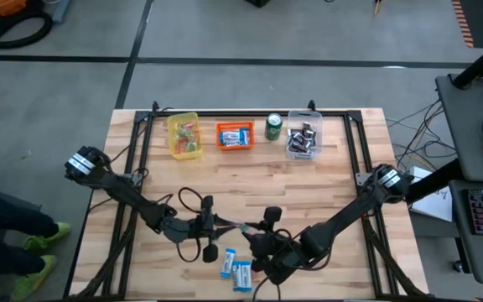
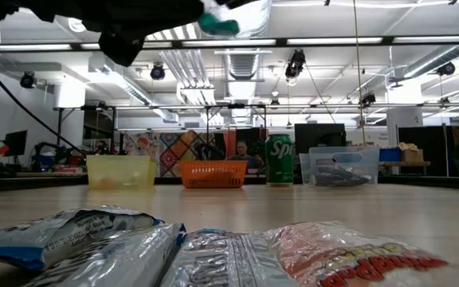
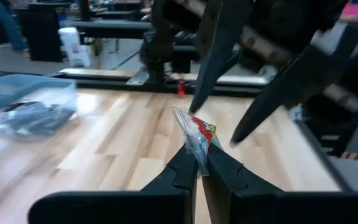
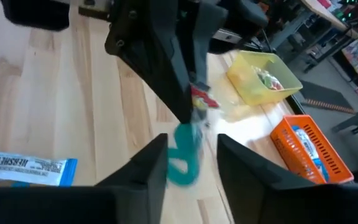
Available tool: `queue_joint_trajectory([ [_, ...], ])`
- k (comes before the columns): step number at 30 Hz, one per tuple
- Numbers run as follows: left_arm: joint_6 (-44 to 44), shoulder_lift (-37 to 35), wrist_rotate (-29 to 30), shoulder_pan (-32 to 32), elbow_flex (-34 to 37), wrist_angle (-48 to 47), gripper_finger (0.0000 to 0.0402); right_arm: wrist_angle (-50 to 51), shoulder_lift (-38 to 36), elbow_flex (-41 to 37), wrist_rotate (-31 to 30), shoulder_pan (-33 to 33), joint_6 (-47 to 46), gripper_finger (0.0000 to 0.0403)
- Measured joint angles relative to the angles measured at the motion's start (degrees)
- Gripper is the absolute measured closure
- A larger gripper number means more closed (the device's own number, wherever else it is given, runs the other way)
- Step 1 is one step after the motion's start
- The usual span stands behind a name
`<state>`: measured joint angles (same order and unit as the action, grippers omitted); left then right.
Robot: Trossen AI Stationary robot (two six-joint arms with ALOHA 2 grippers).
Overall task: Organize candy in baskets
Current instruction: Put the blue gummy into the yellow bin, then put the white chocolate into the orange bin
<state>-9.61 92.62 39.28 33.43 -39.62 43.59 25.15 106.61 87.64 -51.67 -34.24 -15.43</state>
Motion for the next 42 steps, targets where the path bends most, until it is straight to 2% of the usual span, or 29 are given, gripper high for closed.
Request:
queue_joint_trajectory([
  [5, -2.5, -7.5, 5.1, -1.3, 0.0, -14.6, 0.0401, 5.6, -3.2, 0.0, 1.1, 0.0, -5.1, 0.0237],
  [10, -8.0, -16.6, 8.8, -6.8, 0.0, -36.1, 0.0401, 9.9, -4.9, 0.0, 1.1, 0.0, -9.8, 0.0223],
  [16, -16.9, -24.6, 11.1, -23.1, 0.0, -64.7, 0.0402, 10.4, -4.4, 0.0, 0.7, 0.0, -10.6, 0.0227],
  [20, -17.6, -27.1, 9.0, -38.3, 0.0, -75.2, 0.0402, 10.7, -4.2, 0.0, 0.7, 0.1, -11.0, 0.0232],
  [25, -12.7, -26.4, -3.1, -57.3, 0.0, -76.0, 0.0402, 10.7, -4.1, 0.0, 0.6, 0.3, -11.0, 0.0229],
  [28, -9.5, -25.2, -9.9, -63.7, 0.0, -75.7, 0.0401, 10.8, -4.1, 0.0, 0.6, 0.4, -11.1, 0.0231],
  [34, -6.6, -24.8, -11.4, -65.5, 0.0, -75.7, 0.0370, 11.1, -4.1, -0.1, 0.6, 0.4, -11.2, 0.0231],
  [42, -7.0, -25.1, -11.8, -63.2, 0.0, -76.2, 0.0297, 13.3, -4.1, -0.1, 0.7, 0.8, -11.1, 0.0229],
])
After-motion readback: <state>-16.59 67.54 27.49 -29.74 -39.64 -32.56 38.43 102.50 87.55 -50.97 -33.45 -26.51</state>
